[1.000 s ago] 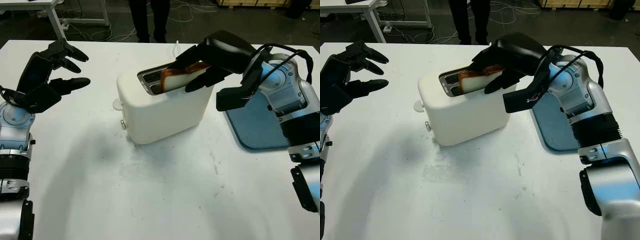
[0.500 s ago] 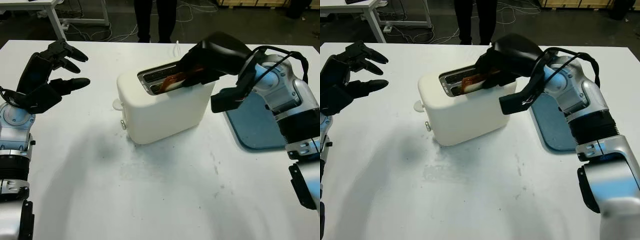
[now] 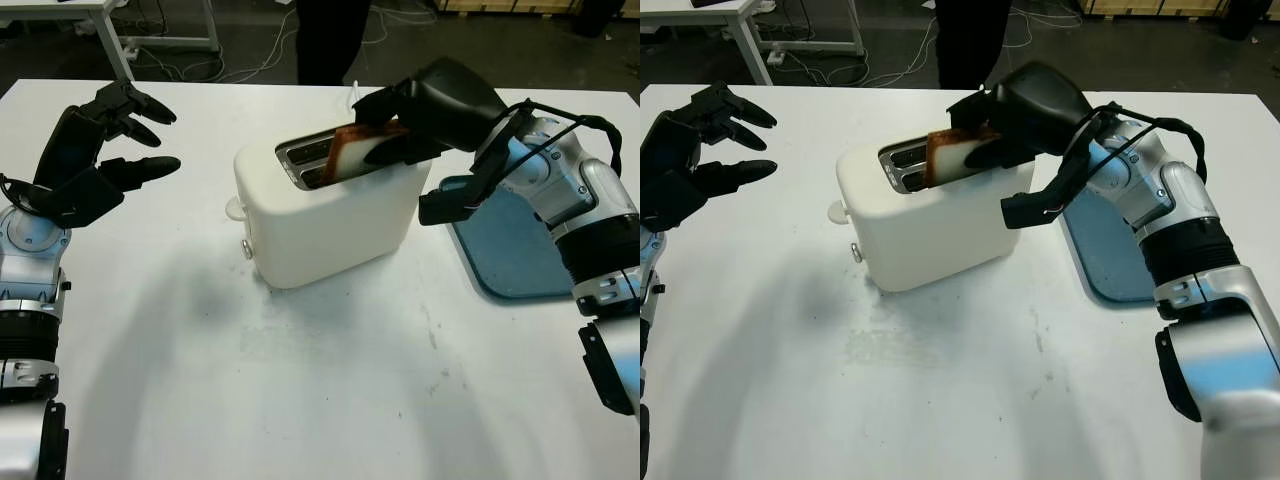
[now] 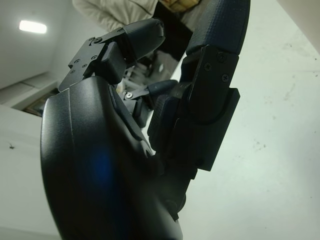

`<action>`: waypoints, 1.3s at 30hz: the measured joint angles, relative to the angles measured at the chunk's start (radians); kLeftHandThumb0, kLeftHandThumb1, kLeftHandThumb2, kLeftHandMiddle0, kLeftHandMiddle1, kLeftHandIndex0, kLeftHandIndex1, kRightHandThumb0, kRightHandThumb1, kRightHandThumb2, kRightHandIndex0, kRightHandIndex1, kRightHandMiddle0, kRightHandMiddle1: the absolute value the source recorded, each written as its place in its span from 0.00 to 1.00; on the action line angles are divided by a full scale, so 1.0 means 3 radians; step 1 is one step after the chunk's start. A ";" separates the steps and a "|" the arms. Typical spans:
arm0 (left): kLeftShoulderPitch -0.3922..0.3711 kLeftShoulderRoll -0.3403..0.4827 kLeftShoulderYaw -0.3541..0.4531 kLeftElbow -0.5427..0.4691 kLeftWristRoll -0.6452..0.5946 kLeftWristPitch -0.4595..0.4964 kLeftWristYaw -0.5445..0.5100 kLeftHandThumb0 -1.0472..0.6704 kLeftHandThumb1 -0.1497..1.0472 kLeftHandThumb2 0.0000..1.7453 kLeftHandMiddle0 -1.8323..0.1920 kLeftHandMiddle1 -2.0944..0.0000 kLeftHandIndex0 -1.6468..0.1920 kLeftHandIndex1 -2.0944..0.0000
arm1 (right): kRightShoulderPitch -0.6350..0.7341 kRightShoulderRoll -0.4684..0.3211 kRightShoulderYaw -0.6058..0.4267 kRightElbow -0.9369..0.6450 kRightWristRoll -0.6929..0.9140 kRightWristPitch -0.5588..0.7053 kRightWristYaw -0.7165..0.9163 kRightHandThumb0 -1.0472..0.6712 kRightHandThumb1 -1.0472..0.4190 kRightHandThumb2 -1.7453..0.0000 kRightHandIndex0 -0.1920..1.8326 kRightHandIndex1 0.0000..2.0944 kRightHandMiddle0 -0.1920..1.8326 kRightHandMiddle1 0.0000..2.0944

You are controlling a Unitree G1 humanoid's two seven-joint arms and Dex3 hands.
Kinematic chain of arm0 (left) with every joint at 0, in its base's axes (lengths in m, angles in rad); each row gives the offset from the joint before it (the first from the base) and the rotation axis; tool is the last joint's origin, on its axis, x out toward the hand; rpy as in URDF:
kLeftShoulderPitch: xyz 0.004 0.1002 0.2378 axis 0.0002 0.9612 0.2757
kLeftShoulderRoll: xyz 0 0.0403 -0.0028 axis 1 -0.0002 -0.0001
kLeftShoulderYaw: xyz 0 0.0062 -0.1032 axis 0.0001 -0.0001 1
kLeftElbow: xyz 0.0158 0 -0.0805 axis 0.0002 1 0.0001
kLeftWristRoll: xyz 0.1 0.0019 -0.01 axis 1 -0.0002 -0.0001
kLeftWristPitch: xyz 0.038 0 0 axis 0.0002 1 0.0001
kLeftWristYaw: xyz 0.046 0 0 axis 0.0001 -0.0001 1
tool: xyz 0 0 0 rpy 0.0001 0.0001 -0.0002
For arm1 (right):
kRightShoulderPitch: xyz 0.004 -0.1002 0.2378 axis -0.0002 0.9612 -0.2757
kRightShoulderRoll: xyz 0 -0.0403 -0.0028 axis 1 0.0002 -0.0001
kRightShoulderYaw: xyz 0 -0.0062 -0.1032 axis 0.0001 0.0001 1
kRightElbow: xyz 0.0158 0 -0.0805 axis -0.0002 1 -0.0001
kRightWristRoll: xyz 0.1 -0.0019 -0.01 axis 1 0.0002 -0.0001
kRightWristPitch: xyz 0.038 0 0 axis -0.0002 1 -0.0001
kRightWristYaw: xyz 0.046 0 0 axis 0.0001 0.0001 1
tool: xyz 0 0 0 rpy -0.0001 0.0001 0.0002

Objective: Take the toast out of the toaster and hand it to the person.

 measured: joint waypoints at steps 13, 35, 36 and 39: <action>0.0000 -0.0001 -0.0001 0.0038 0.0001 -0.0012 0.0002 0.04 0.89 0.04 0.73 0.36 0.74 0.41 | -0.0578 0.0095 -0.0700 0.0703 0.1357 0.0207 0.0748 0.37 0.09 0.77 0.59 0.83 0.47 0.83; 0.0002 -0.0001 -0.0006 -0.0007 0.0002 0.0057 0.0002 0.04 0.89 0.03 0.73 0.36 0.74 0.40 | -0.0799 0.0182 -0.1465 0.2006 0.1945 0.1122 0.0032 0.48 0.09 0.72 0.54 0.83 0.38 0.83; 0.0002 -0.0001 -0.0006 -0.0008 0.0002 0.0056 0.0001 0.04 0.89 0.03 0.73 0.36 0.74 0.40 | -0.0770 0.0192 -0.1432 0.2035 0.1900 0.1122 -0.0056 0.48 0.09 0.72 0.53 0.83 0.37 0.83; 0.0003 -0.0001 -0.0005 -0.0006 0.0001 0.0055 0.0001 0.03 0.89 0.03 0.73 0.37 0.74 0.41 | -0.0690 0.0227 -0.1389 0.2105 0.1816 0.1125 -0.0245 0.50 0.09 0.71 0.50 0.83 0.32 0.83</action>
